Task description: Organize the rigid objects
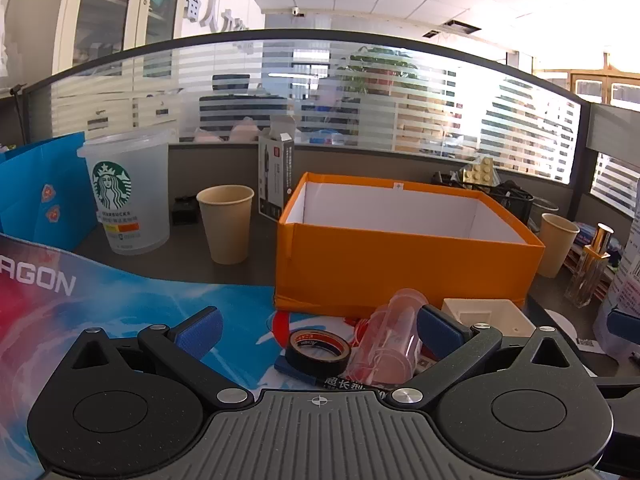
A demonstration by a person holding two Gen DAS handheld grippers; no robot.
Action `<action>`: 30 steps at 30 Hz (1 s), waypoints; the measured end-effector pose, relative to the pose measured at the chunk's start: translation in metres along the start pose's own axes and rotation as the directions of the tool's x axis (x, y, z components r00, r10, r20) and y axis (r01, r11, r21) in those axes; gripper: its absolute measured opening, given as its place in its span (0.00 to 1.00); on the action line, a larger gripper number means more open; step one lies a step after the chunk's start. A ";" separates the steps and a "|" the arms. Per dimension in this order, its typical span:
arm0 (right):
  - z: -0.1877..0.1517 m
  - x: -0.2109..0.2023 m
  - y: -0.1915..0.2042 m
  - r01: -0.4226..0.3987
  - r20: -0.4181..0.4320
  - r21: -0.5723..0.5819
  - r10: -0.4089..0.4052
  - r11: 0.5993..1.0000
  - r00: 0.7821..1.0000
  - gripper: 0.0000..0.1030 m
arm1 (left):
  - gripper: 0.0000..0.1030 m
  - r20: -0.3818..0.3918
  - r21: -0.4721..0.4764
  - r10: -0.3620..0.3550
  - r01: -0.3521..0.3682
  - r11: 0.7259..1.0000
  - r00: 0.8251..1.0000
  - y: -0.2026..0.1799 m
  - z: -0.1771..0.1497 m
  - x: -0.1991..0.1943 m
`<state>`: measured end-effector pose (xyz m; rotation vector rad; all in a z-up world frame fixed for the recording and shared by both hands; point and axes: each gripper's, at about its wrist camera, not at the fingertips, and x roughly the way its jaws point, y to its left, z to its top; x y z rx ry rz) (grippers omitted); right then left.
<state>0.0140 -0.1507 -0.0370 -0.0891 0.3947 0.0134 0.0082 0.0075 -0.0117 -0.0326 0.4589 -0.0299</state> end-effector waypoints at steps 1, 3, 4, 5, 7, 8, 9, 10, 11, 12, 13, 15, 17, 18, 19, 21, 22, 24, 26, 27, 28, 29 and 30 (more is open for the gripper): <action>0.000 0.000 0.000 0.002 0.000 0.000 -0.002 1.000 1.000 1.00 | 1.00 -0.001 0.000 0.001 -0.001 1.000 1.000 0.000 0.000 0.001; -0.001 -0.001 0.000 0.002 -0.002 0.000 -0.002 1.000 1.000 1.00 | 1.00 -0.002 0.000 -0.001 0.001 1.000 1.000 0.000 0.000 0.002; -0.001 -0.001 0.000 0.002 -0.004 0.001 -0.002 1.000 1.000 1.00 | 1.00 -0.003 -0.001 -0.001 0.001 1.000 1.000 0.000 0.001 0.002; -0.001 -0.001 0.000 0.001 -0.005 0.001 -0.001 1.000 1.000 1.00 | 1.00 -0.005 -0.001 -0.001 0.001 1.000 1.000 0.001 -0.001 0.002; -0.002 -0.001 0.000 0.001 -0.005 0.001 -0.001 1.000 1.000 1.00 | 1.00 -0.006 -0.004 -0.003 0.003 1.000 1.000 0.002 -0.001 0.002; -0.002 -0.001 0.001 0.002 -0.006 0.001 -0.002 1.000 1.000 1.00 | 1.00 -0.006 -0.005 -0.004 0.003 1.000 1.000 0.002 -0.001 0.002; -0.002 0.001 0.000 0.002 -0.009 0.001 -0.002 1.000 1.000 1.00 | 1.00 -0.008 -0.006 -0.003 0.003 1.000 1.000 0.002 -0.001 0.003; -0.002 0.001 0.000 0.004 -0.011 0.000 -0.004 1.000 1.000 1.00 | 1.00 -0.009 -0.006 -0.003 0.003 1.000 1.000 0.002 0.000 0.004; -0.002 0.001 0.000 0.005 -0.012 0.000 -0.005 1.000 1.000 1.00 | 1.00 -0.009 -0.007 -0.004 0.004 1.000 1.000 0.003 0.000 0.003; -0.002 0.002 0.000 0.003 -0.011 0.001 -0.003 1.000 1.000 1.00 | 1.00 -0.009 -0.007 -0.005 0.005 1.000 1.000 0.003 0.000 0.003; -0.002 0.002 0.000 0.003 -0.010 0.002 -0.003 1.000 1.000 1.00 | 1.00 -0.009 -0.007 -0.006 0.006 1.000 1.000 0.002 0.000 0.003; -0.002 0.002 0.000 0.003 -0.011 0.000 -0.003 1.000 1.000 1.00 | 1.00 -0.008 -0.006 -0.006 0.006 1.000 1.000 0.002 0.000 0.003; -0.002 0.002 0.000 0.004 -0.012 -0.001 -0.004 1.000 1.000 1.00 | 1.00 -0.009 -0.005 -0.006 0.006 1.000 1.000 0.002 0.001 0.004; -0.002 0.002 0.000 0.003 -0.011 0.001 -0.003 1.000 1.000 1.00 | 1.00 -0.008 -0.005 -0.007 0.007 1.000 1.000 0.001 0.002 0.004; -0.002 0.002 0.000 0.003 -0.012 0.001 -0.003 1.000 1.000 1.00 | 1.00 -0.008 -0.006 -0.006 0.006 1.000 1.000 0.002 0.000 0.002; -0.002 0.002 0.000 0.003 -0.012 0.000 -0.003 1.000 1.000 1.00 | 1.00 -0.008 -0.004 -0.006 0.006 1.000 1.000 0.001 0.000 0.003; -0.002 0.002 0.000 0.003 -0.011 0.000 -0.003 1.000 1.000 1.00 | 1.00 -0.008 -0.003 -0.006 0.006 1.000 1.000 0.001 0.001 0.003; -0.002 0.002 0.000 0.003 -0.011 0.000 -0.003 1.000 1.000 1.00 | 1.00 -0.007 -0.002 -0.007 0.007 1.000 1.000 0.001 0.000 0.002; -0.002 0.002 0.000 0.002 -0.012 0.000 -0.002 1.000 1.000 1.00 | 1.00 -0.007 -0.001 -0.007 0.007 1.000 1.000 0.001 0.001 0.002; -0.002 0.002 0.000 0.002 -0.012 -0.001 -0.002 1.000 1.000 1.00 | 1.00 -0.007 0.000 -0.009 0.009 1.000 1.000 0.001 0.001 0.002; -0.002 0.002 0.000 0.002 -0.012 -0.001 -0.002 1.000 1.000 1.00 | 1.00 -0.007 0.000 -0.008 0.008 1.000 1.000 0.000 0.001 0.002; -0.002 0.002 -0.001 0.002 -0.012 -0.001 -0.002 1.000 1.000 1.00 | 1.00 -0.008 0.000 -0.008 0.008 1.000 1.000 0.000 0.002 0.003; -0.002 0.002 -0.001 0.002 -0.011 0.000 -0.002 1.000 1.000 1.00 | 1.00 -0.008 0.000 -0.008 0.008 1.000 1.000 0.000 0.002 0.003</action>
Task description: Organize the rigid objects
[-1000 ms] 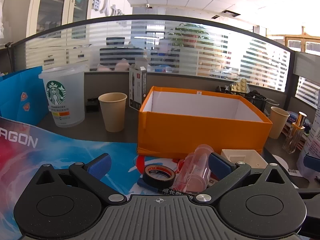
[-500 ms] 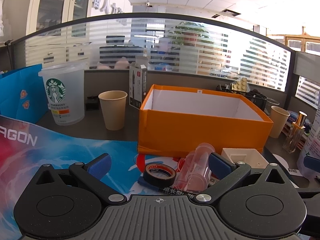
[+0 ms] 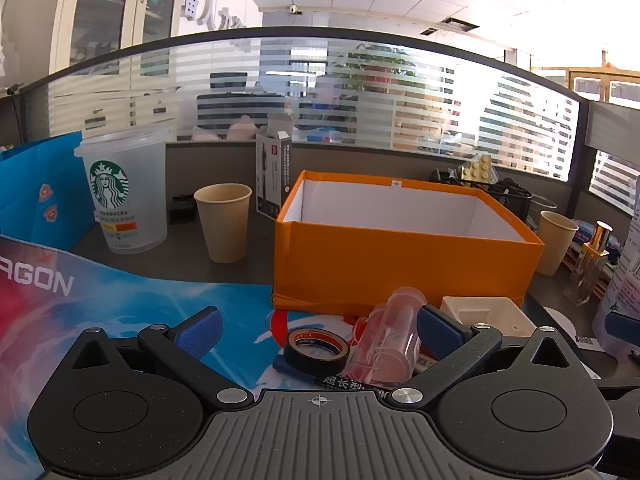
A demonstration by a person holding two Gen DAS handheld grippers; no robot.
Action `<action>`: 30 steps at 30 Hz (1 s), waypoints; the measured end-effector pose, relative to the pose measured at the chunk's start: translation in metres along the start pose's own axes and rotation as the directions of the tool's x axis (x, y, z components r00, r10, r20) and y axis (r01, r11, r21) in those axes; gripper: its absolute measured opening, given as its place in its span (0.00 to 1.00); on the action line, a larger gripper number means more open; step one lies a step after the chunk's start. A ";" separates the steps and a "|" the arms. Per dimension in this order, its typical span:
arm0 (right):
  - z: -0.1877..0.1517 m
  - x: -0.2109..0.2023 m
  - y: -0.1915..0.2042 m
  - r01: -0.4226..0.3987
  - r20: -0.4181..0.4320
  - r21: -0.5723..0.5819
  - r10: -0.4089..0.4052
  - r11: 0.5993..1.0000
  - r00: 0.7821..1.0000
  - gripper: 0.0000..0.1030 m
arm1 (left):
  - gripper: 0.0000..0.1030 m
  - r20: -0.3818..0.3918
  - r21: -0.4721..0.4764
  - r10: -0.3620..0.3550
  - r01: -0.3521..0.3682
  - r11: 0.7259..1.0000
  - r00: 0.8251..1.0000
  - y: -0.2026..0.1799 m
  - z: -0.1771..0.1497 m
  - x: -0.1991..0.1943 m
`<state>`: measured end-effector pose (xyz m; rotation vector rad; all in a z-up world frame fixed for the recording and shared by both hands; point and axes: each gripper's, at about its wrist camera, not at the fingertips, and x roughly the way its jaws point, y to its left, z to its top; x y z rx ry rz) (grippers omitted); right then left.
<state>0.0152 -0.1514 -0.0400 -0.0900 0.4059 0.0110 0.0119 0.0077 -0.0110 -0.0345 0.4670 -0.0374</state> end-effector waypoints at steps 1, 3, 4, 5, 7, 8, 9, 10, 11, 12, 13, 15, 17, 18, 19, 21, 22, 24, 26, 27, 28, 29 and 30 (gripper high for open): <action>0.000 0.000 0.000 0.000 0.000 0.000 0.000 1.000 1.000 1.00 | 1.00 -0.001 0.000 0.000 0.000 1.000 1.000 0.000 0.001 0.001; 0.000 0.000 0.000 0.000 -0.002 -0.001 0.000 1.000 1.000 1.00 | 1.00 -0.003 0.001 0.002 -0.002 1.000 1.000 0.000 0.002 0.002; 0.000 0.001 0.000 0.001 -0.003 -0.001 -0.001 1.000 1.000 1.00 | 1.00 -0.004 0.000 0.001 -0.001 1.000 1.000 0.000 0.002 0.003; 0.000 0.001 0.000 0.001 -0.004 0.000 -0.001 1.000 1.000 1.00 | 1.00 -0.003 0.000 0.001 -0.001 1.000 1.000 0.001 0.002 0.003; -0.001 0.001 -0.001 0.001 -0.005 -0.001 -0.001 1.000 1.000 1.00 | 1.00 -0.003 0.001 0.006 -0.006 1.000 1.000 0.001 -0.002 0.002; -0.001 0.001 -0.001 0.001 -0.004 0.000 -0.001 1.000 1.000 1.00 | 1.00 -0.005 0.000 0.009 -0.009 1.000 1.000 0.002 -0.002 0.003; -0.001 0.001 -0.001 0.001 -0.006 0.000 -0.001 1.000 1.000 1.00 | 1.00 -0.008 -0.003 0.012 -0.012 1.000 1.000 0.003 -0.002 0.005; -0.001 0.002 -0.001 0.001 -0.007 0.000 -0.001 1.000 1.000 1.00 | 1.00 -0.011 -0.005 0.014 -0.014 1.000 1.000 0.004 -0.002 0.005; -0.002 0.003 -0.001 -0.001 -0.010 -0.001 0.001 1.000 1.000 1.00 | 1.00 -0.013 -0.003 0.015 -0.015 1.000 1.000 0.006 -0.002 0.007; -0.003 0.004 -0.002 -0.001 -0.014 -0.004 0.001 1.000 1.000 1.00 | 1.00 -0.015 0.004 0.017 -0.017 1.000 1.000 0.007 -0.003 0.008; -0.004 0.004 -0.003 -0.001 -0.015 -0.008 0.001 1.000 1.000 1.00 | 1.00 -0.016 0.015 0.021 -0.021 1.000 1.000 0.009 -0.003 0.009; -0.008 0.004 -0.004 -0.009 -0.018 -0.024 0.008 1.000 1.000 1.00 | 1.00 -0.015 0.034 0.047 -0.047 0.998 0.999 0.015 -0.003 0.011; -0.013 0.004 -0.005 -0.035 -0.029 -0.046 0.034 0.998 0.999 1.00 | 1.00 -0.016 0.056 0.064 -0.063 0.996 0.998 0.023 -0.003 0.014; -0.014 0.003 -0.004 -0.054 -0.033 -0.053 0.052 0.997 0.998 1.00 | 1.00 -0.018 0.069 0.062 -0.061 0.996 0.998 0.025 -0.003 0.015; -0.015 0.003 -0.004 -0.079 -0.033 -0.059 0.077 0.995 0.996 1.00 | 1.00 -0.022 0.081 0.061 -0.059 0.995 0.998 0.028 -0.003 0.017; -0.014 0.003 -0.003 -0.122 -0.033 -0.069 0.120 0.990 0.992 1.00 | 1.00 -0.037 0.098 0.059 -0.056 0.994 0.998 0.030 -0.005 0.022; -0.013 0.003 -0.004 -0.128 -0.030 -0.070 0.126 0.989 0.992 1.00 | 1.00 -0.045 0.101 0.060 -0.055 0.993 0.997 0.030 -0.006 0.025; -0.012 0.005 -0.003 -0.129 -0.033 -0.086 0.126 0.988 0.991 1.00 | 1.00 -0.055 0.100 0.043 -0.037 0.994 0.998 0.030 -0.006 0.030; -0.012 0.009 -0.006 -0.134 -0.028 -0.094 0.132 0.986 0.991 1.00 | 1.00 -0.052 0.101 0.020 -0.014 0.995 0.998 0.025 -0.006 0.035; -0.011 0.014 -0.009 -0.135 -0.032 -0.086 0.132 0.987 0.991 1.00 | 1.00 -0.050 0.112 0.010 -0.004 0.994 0.999 0.021 -0.006 0.038; -0.012 0.018 -0.011 -0.144 -0.040 -0.076 0.142 0.987 0.989 1.00 | 1.00 -0.052 0.133 -0.004 0.011 0.991 0.999 0.015 -0.005 0.043; -0.011 0.024 -0.014 -0.160 -0.045 -0.061 0.158 0.985 0.986 1.00 | 1.00 -0.057 0.154 -0.019 0.028 0.988 0.998 0.010 -0.007 0.047; -0.011 0.026 -0.016 -0.171 -0.044 -0.046 0.169 0.984 0.985 1.00 | 1.00 -0.060 0.177 -0.037 0.047 0.983 0.998 0.005 -0.007 0.052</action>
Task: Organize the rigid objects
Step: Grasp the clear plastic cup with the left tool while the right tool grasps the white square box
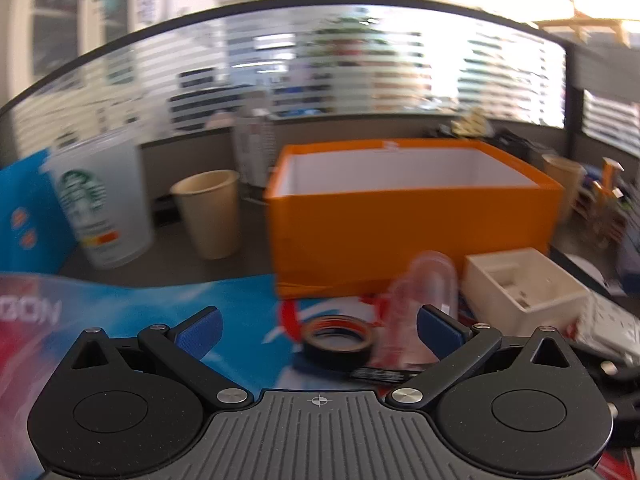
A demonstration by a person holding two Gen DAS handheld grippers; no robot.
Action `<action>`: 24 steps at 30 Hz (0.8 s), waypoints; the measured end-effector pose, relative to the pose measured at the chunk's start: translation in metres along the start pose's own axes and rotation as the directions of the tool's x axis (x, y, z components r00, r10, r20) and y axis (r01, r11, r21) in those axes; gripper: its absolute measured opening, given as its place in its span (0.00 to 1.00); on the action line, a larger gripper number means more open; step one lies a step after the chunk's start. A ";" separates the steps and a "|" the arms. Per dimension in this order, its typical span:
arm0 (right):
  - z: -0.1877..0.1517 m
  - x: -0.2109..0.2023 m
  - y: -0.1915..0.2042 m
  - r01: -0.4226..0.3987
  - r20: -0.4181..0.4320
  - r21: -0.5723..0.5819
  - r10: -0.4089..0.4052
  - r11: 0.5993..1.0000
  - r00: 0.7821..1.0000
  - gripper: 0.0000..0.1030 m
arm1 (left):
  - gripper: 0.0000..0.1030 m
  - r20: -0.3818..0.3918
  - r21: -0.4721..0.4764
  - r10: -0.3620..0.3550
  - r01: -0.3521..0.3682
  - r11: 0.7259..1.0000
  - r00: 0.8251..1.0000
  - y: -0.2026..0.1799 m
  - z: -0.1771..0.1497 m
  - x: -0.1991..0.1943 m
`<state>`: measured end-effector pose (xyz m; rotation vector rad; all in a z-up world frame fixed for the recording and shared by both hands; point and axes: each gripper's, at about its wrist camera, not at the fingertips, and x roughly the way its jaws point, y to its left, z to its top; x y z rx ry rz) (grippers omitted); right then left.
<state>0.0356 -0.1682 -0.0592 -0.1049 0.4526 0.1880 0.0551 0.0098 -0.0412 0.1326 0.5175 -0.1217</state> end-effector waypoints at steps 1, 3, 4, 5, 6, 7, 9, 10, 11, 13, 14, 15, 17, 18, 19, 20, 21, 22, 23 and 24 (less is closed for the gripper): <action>-0.001 0.004 -0.001 -0.007 0.000 0.012 0.007 1.000 1.000 1.00 | 1.00 0.003 0.022 -0.011 0.011 1.000 1.000 -0.004 0.000 0.004; -0.001 0.011 -0.002 -0.020 0.001 0.014 0.020 1.000 1.000 1.00 | 1.00 0.002 0.055 -0.006 0.006 0.998 1.000 -0.012 0.000 0.011; -0.001 0.014 -0.002 -0.024 -0.002 0.012 0.024 1.000 1.000 1.00 | 1.00 0.009 0.064 -0.008 0.007 0.998 1.000 -0.013 0.001 0.016; -0.001 0.018 -0.001 -0.025 -0.004 0.007 0.025 1.000 1.000 1.00 | 1.00 0.011 0.069 -0.013 0.013 0.998 1.000 -0.015 0.002 0.019; -0.001 0.022 0.000 -0.026 -0.005 -0.002 0.026 1.000 1.000 1.00 | 1.00 0.009 0.075 -0.024 0.024 0.997 1.000 -0.016 0.003 0.024; 0.000 0.026 0.001 -0.024 -0.005 -0.011 0.024 1.000 1.000 1.00 | 1.00 0.004 0.080 -0.035 0.035 0.996 0.999 -0.016 0.005 0.027; 0.001 0.034 0.000 -0.021 -0.013 -0.014 0.020 1.000 1.000 1.00 | 1.00 0.000 0.099 -0.058 0.058 0.993 0.998 -0.019 0.006 0.035; 0.002 0.037 -0.001 -0.021 -0.018 -0.007 0.021 1.000 1.000 1.00 | 1.00 0.001 0.106 -0.071 0.070 0.992 0.997 -0.020 0.006 0.039; 0.002 0.042 -0.002 -0.023 -0.028 -0.008 0.023 1.000 0.999 1.00 | 1.00 0.001 0.103 -0.085 0.084 0.991 0.996 -0.019 0.005 0.042; 0.002 0.048 -0.003 -0.017 -0.044 -0.009 0.016 1.000 0.999 1.00 | 1.00 -0.018 0.097 -0.127 0.128 0.987 0.992 -0.017 0.006 0.050; 0.001 0.052 -0.004 -0.017 -0.053 -0.012 0.016 1.000 0.998 1.00 | 1.00 -0.033 0.091 -0.148 0.150 0.984 0.988 -0.018 0.005 0.050; 0.000 0.054 -0.005 -0.022 -0.060 -0.013 0.021 1.000 0.998 1.00 | 1.00 -0.048 0.084 -0.167 0.171 0.982 0.985 -0.018 0.004 0.054; -0.001 0.060 -0.006 -0.037 -0.075 -0.021 0.035 0.999 0.997 1.00 | 1.00 -0.089 0.072 -0.200 0.206 0.976 0.976 -0.016 0.002 0.061; -0.003 0.061 -0.008 -0.046 -0.084 -0.023 0.044 0.999 0.995 1.00 | 1.00 -0.107 0.069 -0.217 0.225 0.972 0.970 -0.015 0.002 0.067; -0.003 0.063 -0.008 -0.057 -0.094 -0.024 0.054 0.998 0.994 0.99 | 0.98 -0.116 0.067 -0.233 0.241 0.968 0.966 -0.015 0.002 0.069; -0.003 0.065 -0.009 -0.067 -0.101 -0.022 0.064 0.998 0.993 0.98 | 0.95 -0.123 0.068 -0.248 0.257 0.964 0.961 -0.015 0.001 0.072; -0.004 0.066 -0.010 -0.083 -0.107 -0.019 0.081 0.996 0.991 0.95 | 0.83 -0.130 0.072 -0.262 0.272 0.960 0.956 -0.015 0.000 0.074; -0.004 0.066 -0.011 -0.097 -0.105 -0.012 0.095 0.995 0.990 0.89 | 0.77 -0.142 0.072 -0.277 0.289 0.955 0.950 -0.015 0.000 0.077; -0.004 0.065 -0.012 -0.105 -0.101 -0.007 0.104 0.994 0.989 0.88 | 0.75 -0.137 0.086 -0.269 0.282 0.956 0.953 -0.017 0.000 0.078; -0.004 0.065 -0.013 -0.105 -0.101 0.001 0.105 0.994 0.989 0.88 | 0.73 -0.136 0.102 -0.273 0.288 0.952 0.952 -0.017 -0.002 0.076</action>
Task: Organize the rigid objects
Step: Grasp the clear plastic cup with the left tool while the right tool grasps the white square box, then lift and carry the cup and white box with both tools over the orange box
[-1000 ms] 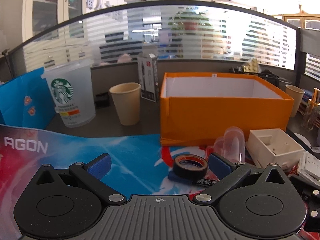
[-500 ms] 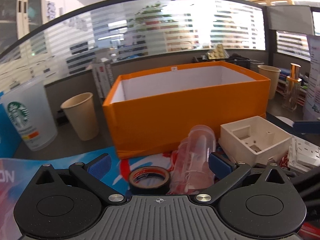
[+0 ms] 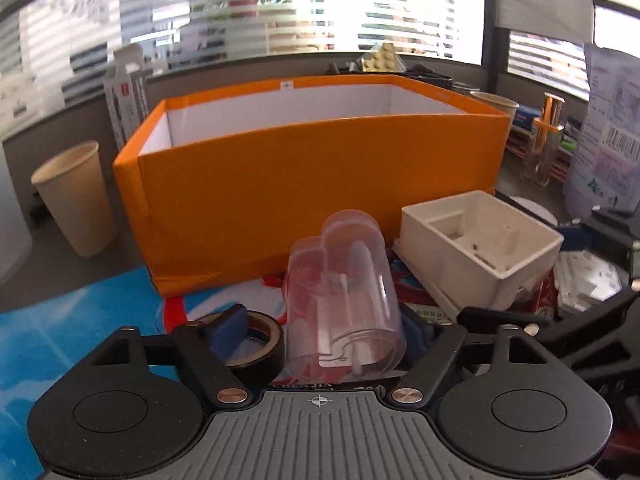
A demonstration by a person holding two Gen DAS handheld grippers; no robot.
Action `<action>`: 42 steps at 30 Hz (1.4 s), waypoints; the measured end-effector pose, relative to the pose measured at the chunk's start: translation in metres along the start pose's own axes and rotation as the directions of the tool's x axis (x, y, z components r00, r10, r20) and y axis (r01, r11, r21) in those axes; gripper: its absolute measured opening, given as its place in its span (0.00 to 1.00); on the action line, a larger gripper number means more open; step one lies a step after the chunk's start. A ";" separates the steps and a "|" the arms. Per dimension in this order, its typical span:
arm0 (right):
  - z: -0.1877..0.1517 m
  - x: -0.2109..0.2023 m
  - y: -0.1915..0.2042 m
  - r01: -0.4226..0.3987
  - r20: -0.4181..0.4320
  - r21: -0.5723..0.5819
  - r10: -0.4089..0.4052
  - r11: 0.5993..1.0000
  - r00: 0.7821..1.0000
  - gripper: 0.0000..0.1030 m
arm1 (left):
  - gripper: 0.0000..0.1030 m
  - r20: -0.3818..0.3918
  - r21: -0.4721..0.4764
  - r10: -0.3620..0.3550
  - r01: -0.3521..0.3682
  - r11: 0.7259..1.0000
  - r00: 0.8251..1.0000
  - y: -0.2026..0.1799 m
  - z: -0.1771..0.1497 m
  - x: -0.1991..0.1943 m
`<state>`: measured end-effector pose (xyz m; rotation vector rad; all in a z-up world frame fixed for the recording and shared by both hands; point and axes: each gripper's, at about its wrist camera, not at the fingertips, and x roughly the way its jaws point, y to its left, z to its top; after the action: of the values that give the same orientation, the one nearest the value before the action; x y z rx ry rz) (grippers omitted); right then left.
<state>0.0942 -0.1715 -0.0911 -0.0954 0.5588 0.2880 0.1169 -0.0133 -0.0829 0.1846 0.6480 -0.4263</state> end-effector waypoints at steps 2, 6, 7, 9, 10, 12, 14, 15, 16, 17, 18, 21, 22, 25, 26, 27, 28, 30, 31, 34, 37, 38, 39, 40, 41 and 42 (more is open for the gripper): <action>0.000 0.001 -0.001 -0.001 0.004 0.001 0.001 1.000 1.000 0.88 | 0.66 0.008 0.022 -0.015 0.015 1.000 1.000 -0.003 -0.002 -0.002; 0.000 -0.001 -0.004 -0.004 0.022 0.040 0.003 0.999 1.000 0.87 | 0.57 0.008 0.029 -0.027 0.027 0.999 1.000 -0.004 -0.004 -0.005; 0.000 -0.003 -0.006 -0.004 0.027 0.048 0.003 0.999 1.000 0.87 | 0.57 0.008 0.030 -0.024 0.023 0.999 1.000 -0.004 -0.004 -0.005; 0.000 -0.004 -0.008 -0.005 0.030 0.057 0.003 0.998 1.000 0.87 | 0.57 0.009 0.021 -0.015 0.014 1.000 1.000 -0.003 -0.004 -0.007; 0.000 -0.005 -0.008 -0.004 0.033 0.057 0.002 0.998 0.999 0.87 | 0.56 0.009 0.012 -0.010 0.010 1.000 1.000 -0.003 -0.004 -0.008; -0.001 -0.007 -0.008 -0.002 0.045 0.058 -0.001 0.998 0.999 0.87 | 0.55 0.012 -0.001 -0.013 0.013 1.000 1.000 -0.002 -0.003 -0.011; -0.001 -0.009 -0.008 0.001 0.049 0.058 -0.004 0.998 0.999 0.87 | 0.53 0.021 -0.011 -0.020 0.020 1.000 1.000 -0.001 -0.004 -0.016; -0.001 -0.009 -0.007 0.008 0.051 0.053 -0.011 0.999 0.999 0.87 | 0.51 0.023 -0.009 -0.020 0.021 1.000 1.000 -0.001 -0.005 -0.018; -0.001 -0.010 -0.007 0.015 0.052 0.047 -0.017 0.999 0.999 0.87 | 0.51 0.024 -0.001 -0.015 0.015 1.000 1.000 -0.002 -0.006 -0.021; -0.002 -0.010 -0.007 0.019 0.051 0.042 -0.021 0.999 0.998 0.87 | 0.52 0.034 0.007 -0.002 0.002 1.000 0.999 -0.003 -0.008 -0.023; -0.003 -0.010 -0.007 0.019 0.053 0.042 -0.022 0.999 0.998 0.87 | 0.52 0.043 0.017 0.016 -0.016 1.000 0.999 -0.004 -0.010 -0.025; -0.004 -0.009 -0.007 0.019 0.053 0.048 -0.022 0.999 0.998 0.87 | 0.50 0.054 0.045 0.045 -0.048 0.998 0.997 -0.007 -0.013 -0.029; -0.004 -0.009 -0.007 0.019 0.054 0.051 -0.022 0.999 0.998 0.87 | 0.50 0.052 0.041 0.038 -0.040 0.998 0.998 -0.007 -0.013 -0.030; -0.004 -0.010 -0.007 0.018 0.058 0.055 -0.021 0.998 0.998 0.87 | 0.49 0.052 0.036 0.011 -0.013 0.999 0.999 -0.008 -0.012 -0.032; -0.004 -0.011 -0.007 0.015 0.061 0.058 -0.018 0.998 0.998 0.87 | 0.49 0.044 0.036 0.010 -0.012 0.999 0.999 -0.009 -0.013 -0.030; -0.005 -0.011 -0.007 0.013 0.063 0.059 -0.017 0.998 0.998 0.86 | 0.49 0.050 0.036 0.016 -0.018 0.999 0.999 -0.010 -0.014 -0.030; -0.005 -0.012 -0.007 0.012 0.067 0.062 -0.016 0.998 0.998 0.86 | 0.49 0.052 0.041 0.021 -0.023 0.999 0.998 -0.012 -0.014 -0.030; -0.005 -0.014 -0.008 0.016 0.076 0.063 -0.020 0.998 0.997 0.86 | 0.49 0.050 0.042 0.027 -0.029 0.999 0.998 -0.014 -0.014 -0.030; -0.005 -0.015 -0.008 0.019 0.081 0.065 -0.024 0.998 0.996 0.86 | 0.49 0.048 0.030 0.024 -0.025 0.999 0.999 -0.013 -0.013 -0.030; -0.003 -0.018 -0.009 0.023 0.092 0.070 -0.029 0.997 0.995 0.86 | 0.49 0.054 0.009 0.022 -0.023 1.000 0.998 -0.010 -0.012 -0.034; -0.002 -0.022 -0.009 0.025 0.102 0.074 -0.033 0.997 0.994 0.86 | 0.49 0.062 -0.007 0.021 -0.021 1.000 0.998 -0.007 -0.012 -0.039; -0.002 -0.024 -0.009 0.025 0.107 0.076 -0.033 0.997 0.994 0.86 | 0.49 0.064 -0.016 0.017 -0.016 1.000 0.998 -0.005 -0.011 -0.041; -0.001 -0.026 -0.009 0.026 0.112 0.077 -0.034 0.997 0.993 0.86 | 0.49 0.066 -0.020 0.016 -0.014 1.000 0.998 -0.004 -0.011 -0.043; 0.000 -0.028 -0.009 0.028 0.118 0.077 -0.037 0.997 0.992 0.86 | 0.49 0.069 -0.025 0.019 -0.017 1.000 0.997 -0.003 -0.010 -0.046; 0.000 -0.030 -0.009 0.030 0.125 0.077 -0.039 0.997 0.991 0.86 | 0.49 0.074 -0.029 0.022 -0.020 0.999 0.997 -0.003 -0.010 -0.048; 0.002 -0.033 -0.009 0.031 0.131 0.077 -0.041 0.997 0.991 0.85 | 0.49 0.080 -0.031 0.024 -0.021 0.999 0.997 -0.002 -0.009 -0.051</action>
<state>0.0711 -0.1874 -0.0720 -0.0140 0.4352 0.2362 0.0747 0.0046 -0.0583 0.1453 0.5724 -0.4003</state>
